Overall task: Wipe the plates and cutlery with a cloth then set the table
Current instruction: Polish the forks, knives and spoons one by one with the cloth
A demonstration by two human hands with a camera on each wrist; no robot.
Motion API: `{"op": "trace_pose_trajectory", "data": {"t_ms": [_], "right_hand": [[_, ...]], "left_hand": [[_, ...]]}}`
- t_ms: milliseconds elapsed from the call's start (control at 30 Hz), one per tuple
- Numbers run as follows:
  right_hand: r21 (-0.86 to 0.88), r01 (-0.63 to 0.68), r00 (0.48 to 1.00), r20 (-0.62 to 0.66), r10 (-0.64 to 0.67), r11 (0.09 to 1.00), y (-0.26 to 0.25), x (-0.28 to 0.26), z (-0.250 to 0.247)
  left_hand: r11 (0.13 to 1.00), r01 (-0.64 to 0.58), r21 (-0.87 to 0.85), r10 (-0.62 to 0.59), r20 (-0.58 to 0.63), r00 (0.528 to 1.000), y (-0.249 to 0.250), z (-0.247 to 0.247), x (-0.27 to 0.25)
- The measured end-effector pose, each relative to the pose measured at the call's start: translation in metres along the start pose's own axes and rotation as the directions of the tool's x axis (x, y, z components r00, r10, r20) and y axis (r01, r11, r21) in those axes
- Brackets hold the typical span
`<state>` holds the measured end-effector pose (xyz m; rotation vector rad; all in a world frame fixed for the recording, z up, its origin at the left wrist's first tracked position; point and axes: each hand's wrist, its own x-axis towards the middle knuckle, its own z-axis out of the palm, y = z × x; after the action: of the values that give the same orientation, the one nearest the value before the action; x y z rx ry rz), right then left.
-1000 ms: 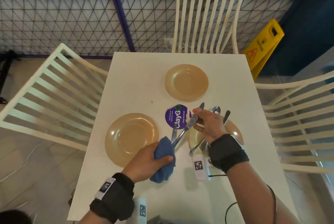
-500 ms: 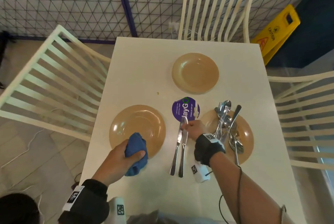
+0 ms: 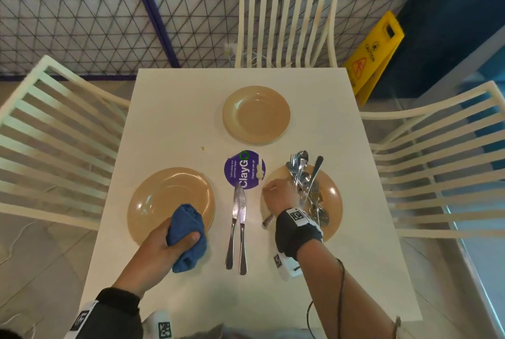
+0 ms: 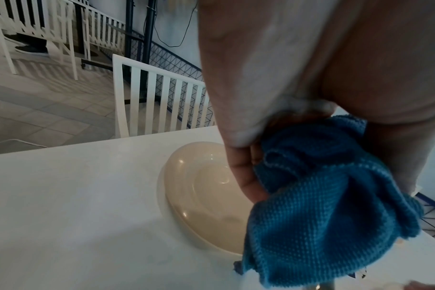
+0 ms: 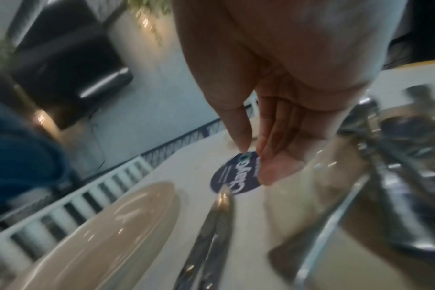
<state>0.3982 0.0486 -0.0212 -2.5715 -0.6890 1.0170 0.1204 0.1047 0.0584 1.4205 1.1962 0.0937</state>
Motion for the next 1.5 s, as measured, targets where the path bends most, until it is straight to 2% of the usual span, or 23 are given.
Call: {"op": "trace_pose_trajectory", "data": {"t_ms": [67,133,267,400,633,733,867,933,1000,1100,1167,1233,1300,1400,1500], "right_hand": [[0.089,-0.080,0.991,-0.105,0.089,0.993,0.029,-0.003,-0.023],[0.113,-0.134,0.981,-0.127,0.148,0.985,0.057,-0.001,-0.035],[-0.028,-0.170,0.984,0.051,0.171,0.985,0.094,0.012,-0.019],[-0.056,-0.137,0.990,0.011,0.138,0.989,0.096,0.007,-0.013],[0.018,-0.108,0.990,0.096,0.106,0.994,0.104,0.010,-0.018],[0.227,-0.134,0.977,0.191,0.091,0.965,0.112,0.008,-0.021],[0.583,-0.229,0.956,0.285,0.068,0.779,0.123,-0.008,-0.032],[0.607,-0.176,0.962,0.272,0.005,0.775,0.128,-0.017,-0.037],[0.587,-0.061,0.968,0.233,-0.096,0.807,0.132,-0.026,-0.043],[0.600,0.086,0.958,0.169,-0.231,0.795,0.135,-0.043,-0.054],[0.597,0.163,0.939,0.151,-0.310,0.785,0.132,-0.056,-0.063],[0.575,0.241,0.909,0.150,-0.390,0.782,0.127,-0.068,-0.075],[0.545,0.299,0.882,0.156,-0.445,0.783,0.122,-0.079,-0.087],[0.519,0.346,0.863,0.152,-0.482,0.782,0.118,-0.102,-0.104],[0.546,0.378,0.852,0.110,-0.512,0.747,0.115,-0.122,-0.118]], "left_hand": [[1.000,-0.007,-0.007,0.007,-0.008,1.000,0.004,0.010,-0.001],[1.000,-0.018,-0.014,0.018,-0.010,1.000,0.008,0.021,-0.003],[1.000,-0.025,-0.014,0.025,-0.003,1.000,0.020,0.048,-0.007],[0.999,-0.030,-0.011,0.030,0.009,1.000,0.032,0.070,-0.015],[0.997,-0.025,-0.068,0.028,0.033,0.999,0.042,0.089,-0.026],[0.991,0.011,-0.135,-0.001,0.074,0.997,0.046,0.096,-0.026],[0.969,0.059,-0.240,-0.035,0.105,0.994,0.055,0.115,-0.019],[0.945,0.090,-0.313,-0.055,0.117,0.992,0.063,0.128,-0.011],[0.917,0.116,-0.382,-0.069,0.134,0.989,0.070,0.143,0.000],[0.873,0.160,-0.461,-0.110,0.132,0.985,0.079,0.162,0.018],[0.873,0.194,-0.447,-0.133,0.165,0.977,0.086,0.177,0.025],[0.899,0.211,-0.383,-0.119,0.248,0.961,0.093,0.194,0.024],[0.930,0.173,-0.323,-0.087,0.266,0.960,0.103,0.210,0.018],[0.967,0.024,-0.255,0.019,0.164,0.986,0.119,0.218,0.016],[0.957,-0.071,-0.280,0.104,0.108,0.989,0.135,0.213,0.020]]}}
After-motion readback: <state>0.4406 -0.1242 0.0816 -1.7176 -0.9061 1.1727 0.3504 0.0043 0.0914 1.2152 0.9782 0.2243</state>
